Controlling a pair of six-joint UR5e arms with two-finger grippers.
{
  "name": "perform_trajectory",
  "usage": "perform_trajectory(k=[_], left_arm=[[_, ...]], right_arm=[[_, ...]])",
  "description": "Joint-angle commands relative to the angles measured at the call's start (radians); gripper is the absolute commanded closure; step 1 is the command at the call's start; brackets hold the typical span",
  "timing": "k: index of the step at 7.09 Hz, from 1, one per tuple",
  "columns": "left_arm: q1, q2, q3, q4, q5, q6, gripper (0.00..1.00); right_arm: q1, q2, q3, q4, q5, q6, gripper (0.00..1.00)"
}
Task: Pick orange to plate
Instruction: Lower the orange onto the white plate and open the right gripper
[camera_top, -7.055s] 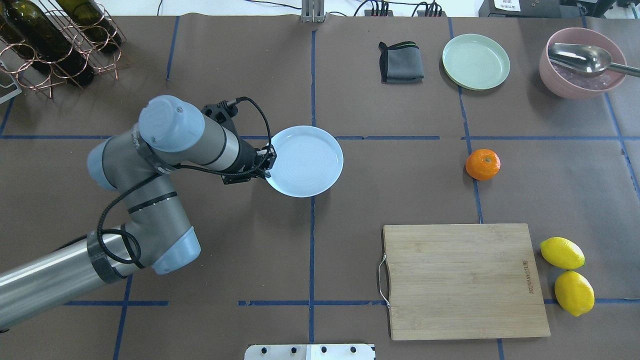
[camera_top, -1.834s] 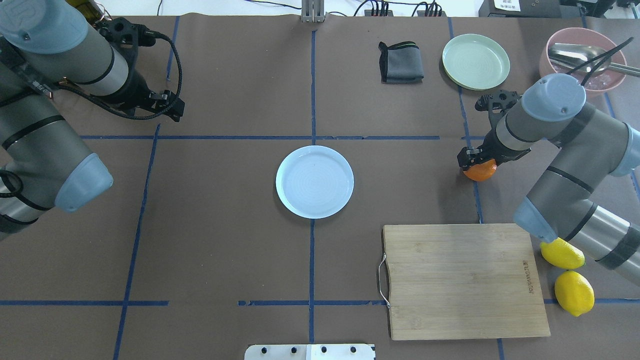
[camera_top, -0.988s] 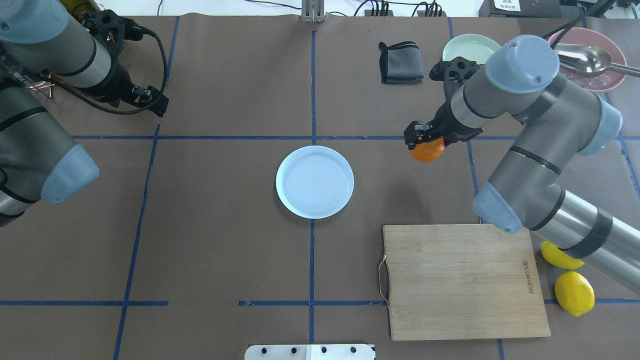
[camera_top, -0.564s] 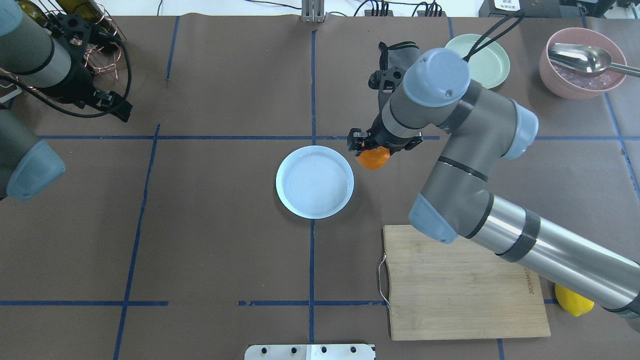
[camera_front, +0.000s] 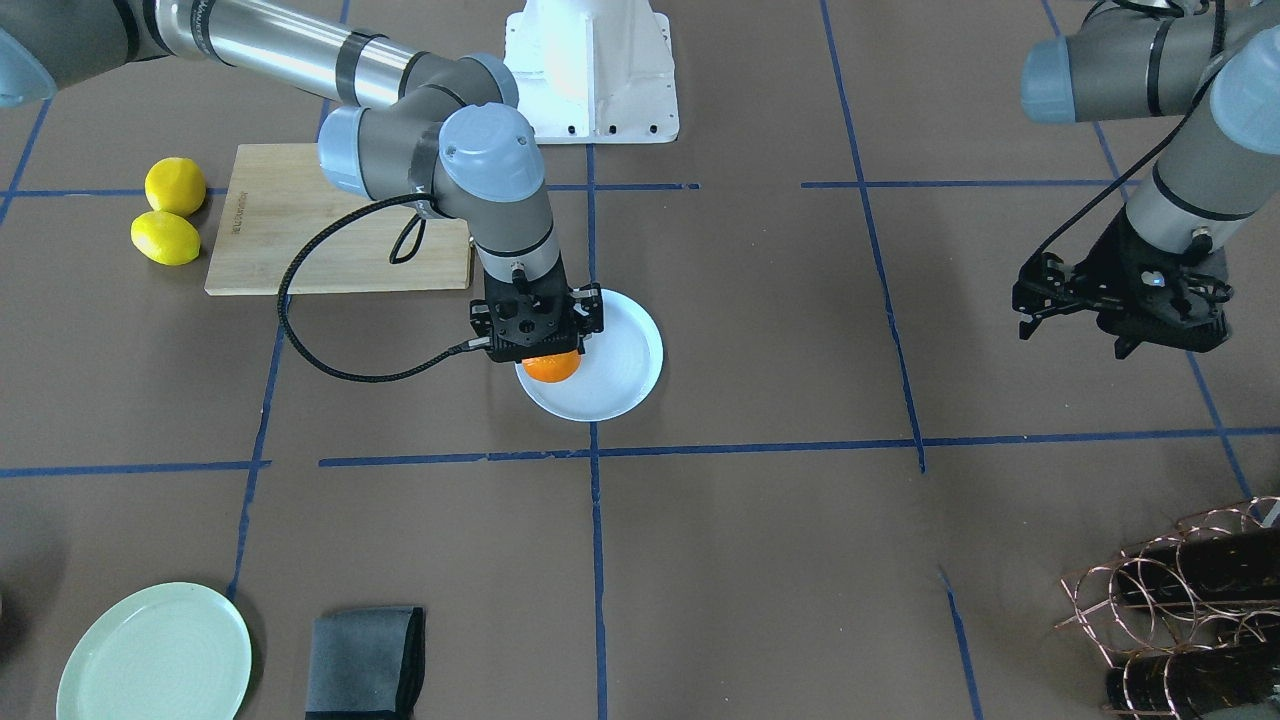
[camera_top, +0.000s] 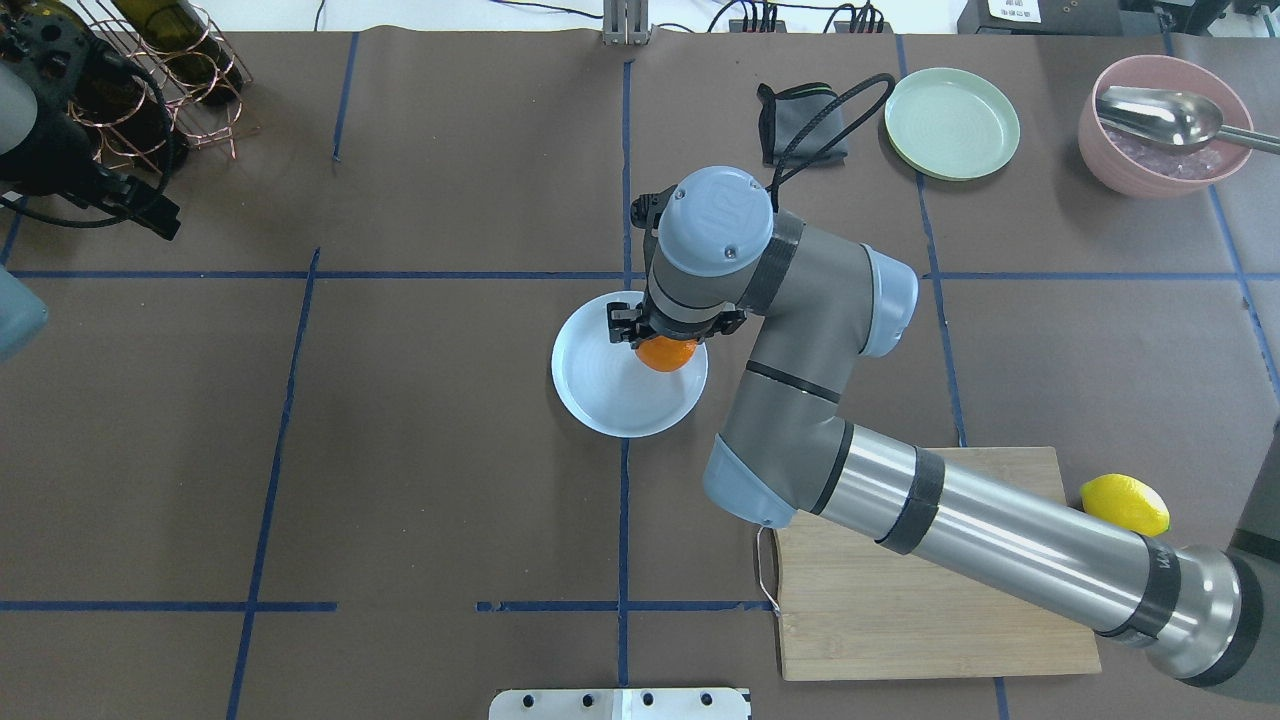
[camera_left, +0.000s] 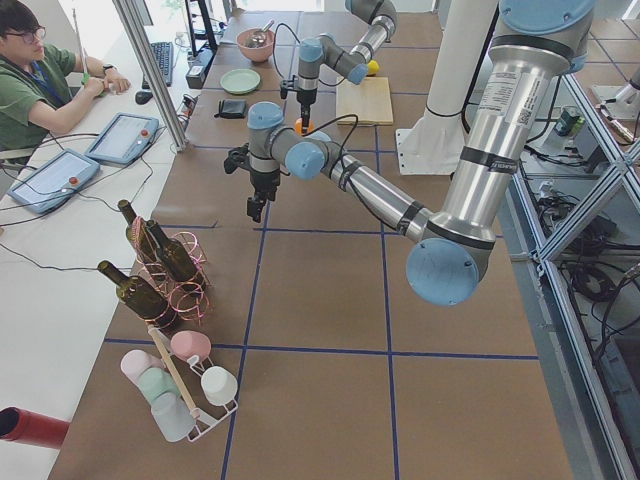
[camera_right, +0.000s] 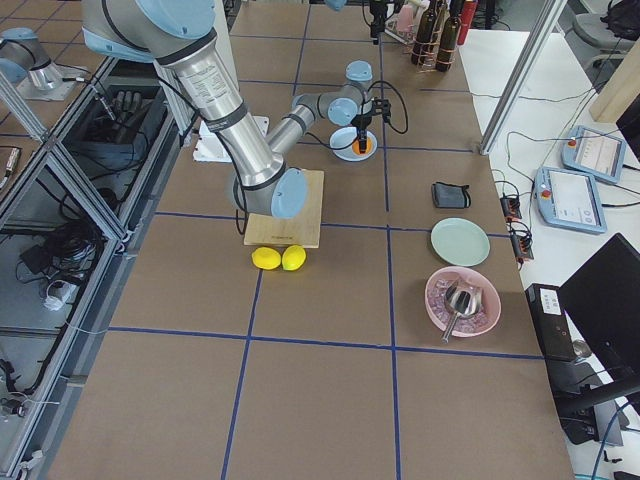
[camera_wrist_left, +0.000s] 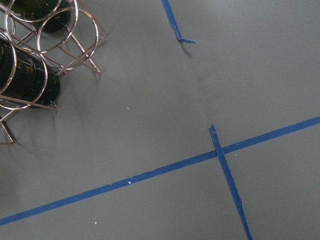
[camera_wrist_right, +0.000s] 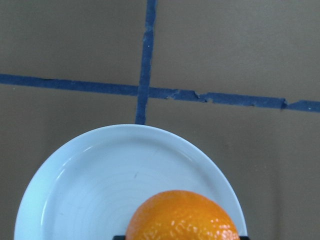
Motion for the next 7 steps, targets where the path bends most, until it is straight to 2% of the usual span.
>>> perform_trajectory(k=[1,2,3,4,6,7], left_arm=[[-0.015,0.010,0.003,0.000,-0.004,0.033,0.00],[-0.015,0.018,0.003,0.000,-0.002,0.034,0.00],[-0.015,0.018,0.005,-0.002,-0.002,0.034,0.00],[-0.015,0.020,0.008,-0.002,-0.002,0.034,0.00],[-0.015,0.032,0.013,-0.012,-0.002,0.063,0.00],[-0.017,0.032,0.011,-0.012,-0.004,0.063,0.00]], right_arm=[[-0.019,0.065,-0.081,0.000,-0.004,0.000,1.00],[-0.022,0.086,-0.112,0.003,-0.005,0.002,0.90],[-0.022,0.089,-0.112,0.003,-0.005,0.002,0.62],[-0.022,0.086,-0.109,0.001,-0.011,0.000,0.01],[-0.010,0.089,-0.091,-0.011,-0.011,0.000,0.00],[0.016,0.086,-0.042,-0.085,-0.005,-0.013,0.00]])
